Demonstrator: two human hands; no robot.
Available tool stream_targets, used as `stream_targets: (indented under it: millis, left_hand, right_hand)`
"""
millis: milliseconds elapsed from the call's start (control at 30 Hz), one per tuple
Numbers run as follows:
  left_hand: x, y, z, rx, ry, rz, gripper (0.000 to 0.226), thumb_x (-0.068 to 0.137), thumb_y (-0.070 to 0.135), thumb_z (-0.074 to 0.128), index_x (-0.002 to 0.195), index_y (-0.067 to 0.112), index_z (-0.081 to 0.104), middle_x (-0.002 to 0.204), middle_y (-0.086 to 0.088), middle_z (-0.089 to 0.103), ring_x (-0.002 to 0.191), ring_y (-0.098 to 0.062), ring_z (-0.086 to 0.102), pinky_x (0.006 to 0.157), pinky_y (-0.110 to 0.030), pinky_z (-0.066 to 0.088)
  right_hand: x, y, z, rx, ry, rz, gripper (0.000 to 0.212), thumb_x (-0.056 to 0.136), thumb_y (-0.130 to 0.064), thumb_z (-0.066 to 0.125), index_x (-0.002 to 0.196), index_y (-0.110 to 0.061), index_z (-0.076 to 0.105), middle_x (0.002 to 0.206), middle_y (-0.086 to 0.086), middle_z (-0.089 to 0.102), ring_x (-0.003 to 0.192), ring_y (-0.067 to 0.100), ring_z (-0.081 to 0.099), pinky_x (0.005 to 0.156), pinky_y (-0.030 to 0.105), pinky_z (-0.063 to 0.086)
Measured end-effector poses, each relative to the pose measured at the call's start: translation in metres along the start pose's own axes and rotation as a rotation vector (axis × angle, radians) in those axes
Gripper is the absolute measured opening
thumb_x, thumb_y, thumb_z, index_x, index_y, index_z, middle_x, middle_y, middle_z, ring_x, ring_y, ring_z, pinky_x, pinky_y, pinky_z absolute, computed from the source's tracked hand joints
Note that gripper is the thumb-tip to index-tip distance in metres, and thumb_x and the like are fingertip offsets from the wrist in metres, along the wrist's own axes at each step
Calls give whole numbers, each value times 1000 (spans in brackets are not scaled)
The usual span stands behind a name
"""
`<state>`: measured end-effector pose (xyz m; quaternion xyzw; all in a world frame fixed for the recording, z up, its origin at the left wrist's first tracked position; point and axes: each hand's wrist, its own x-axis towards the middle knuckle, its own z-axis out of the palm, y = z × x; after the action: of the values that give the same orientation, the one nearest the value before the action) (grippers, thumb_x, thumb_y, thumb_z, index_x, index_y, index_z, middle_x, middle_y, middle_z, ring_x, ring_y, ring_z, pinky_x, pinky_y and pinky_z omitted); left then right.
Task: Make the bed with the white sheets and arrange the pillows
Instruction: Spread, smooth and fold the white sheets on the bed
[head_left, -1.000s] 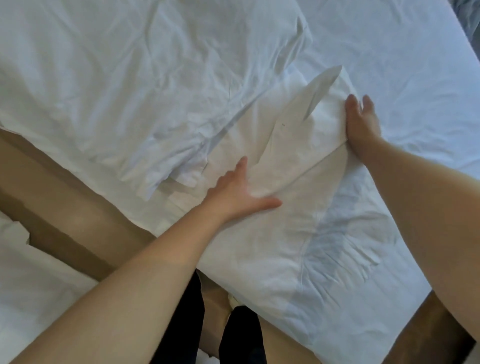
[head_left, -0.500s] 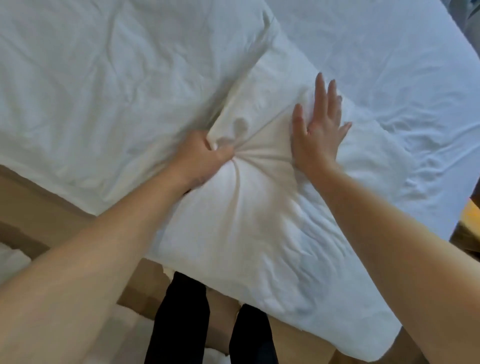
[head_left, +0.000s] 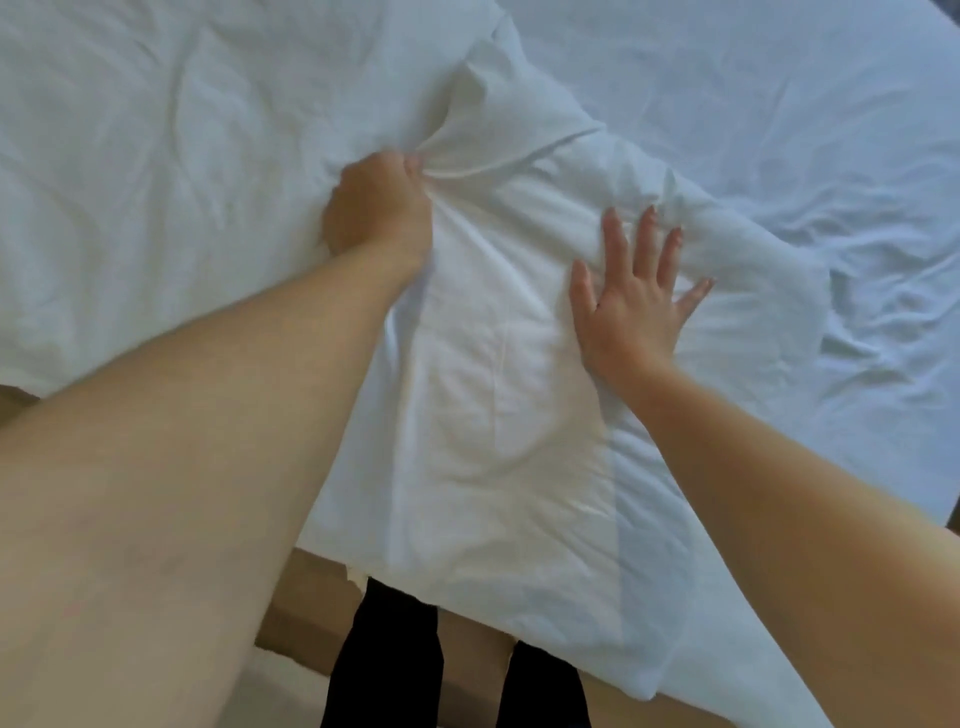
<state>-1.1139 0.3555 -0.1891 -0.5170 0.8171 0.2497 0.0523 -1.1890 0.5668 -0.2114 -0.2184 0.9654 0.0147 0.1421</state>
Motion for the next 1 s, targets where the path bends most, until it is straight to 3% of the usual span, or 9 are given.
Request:
stream_targets:
  millis: [200, 300, 367, 433, 500, 633, 800, 900, 1000]
  left_hand:
    - [30, 50, -5, -82, -85, 78, 52, 98, 45, 34, 125, 5, 55, 128, -17, 58, 118, -35, 53, 92, -37, 42]
    - [69, 92, -7, -252, -184, -13, 57, 93, 47, 49, 129, 3, 55, 133, -17, 57, 122, -32, 54, 96, -34, 44]
    - [93, 107, -4, -270, -147, 27, 39, 88, 36, 57, 107, 3, 65, 127, -20, 60, 118, -32, 58, 94, -34, 48]
    - [110, 110, -3, -258, -80, 39, 27, 85, 31, 62, 95, 6, 67, 120, -14, 66, 113, -27, 61, 92, -28, 48]
    - [120, 115, 0, -225, -87, 2, 35, 86, 30, 63, 111, 7, 68, 121, -6, 67, 113, -22, 62, 94, -24, 45]
    - [124, 130, 19, -130, -112, -62, 43, 93, 16, 48, 134, 2, 48, 138, -12, 53, 125, -27, 51, 102, -28, 39]
    - [35, 125, 16, 120, 94, 530, 60, 98, 42, 35, 150, 12, 24, 154, -13, 27, 142, -33, 24, 112, -53, 20]
    - [-27, 101, 44, 313, 9, 897, 70, 92, 57, 23, 154, 24, 20, 162, -8, 14, 149, -32, 7, 112, -65, 0]
    - [-45, 80, 77, 540, -59, 945, 76, 87, 62, 14, 154, 27, 20, 163, -8, 10, 149, -31, 3, 111, -68, -4]
  right_hand:
    - [19, 60, -9, -27, -73, 67, 61, 99, -56, 17, 155, -35, 7, 165, -4, -2, 151, 21, -8, 113, 66, -9]
    - [67, 77, -29, 43, -88, 77, 56, 100, -51, 22, 151, -27, 25, 160, -1, 23, 150, 22, 11, 113, 63, -3]
    - [91, 92, -41, 69, -137, 70, 44, 100, -46, 25, 123, -19, 51, 138, 9, 52, 132, 28, 42, 109, 55, 20]
    - [102, 106, -46, 112, -108, 33, 33, 102, -42, 31, 90, -18, 52, 110, 15, 64, 106, 35, 57, 83, 41, 36]
    - [100, 115, -49, 122, 12, 7, 34, 103, -41, 33, 81, -19, 46, 99, 18, 65, 94, 38, 57, 70, 37, 32]
    - [96, 124, -45, 58, 136, 43, 32, 105, -36, 30, 82, -18, 44, 98, 18, 66, 93, 38, 57, 84, 43, 32]
    - [76, 145, -37, 171, 104, 192, 37, 100, -47, 33, 111, -20, 55, 123, 9, 56, 120, 31, 47, 104, 50, 24]
    - [37, 182, -30, 278, 3, 347, 52, 97, -58, 35, 138, -28, 44, 145, 2, 41, 138, 26, 32, 112, 61, 11]
    - [31, 213, -36, 210, -102, 313, 46, 93, -57, 43, 119, -21, 54, 124, 7, 53, 125, 32, 44, 100, 52, 31]
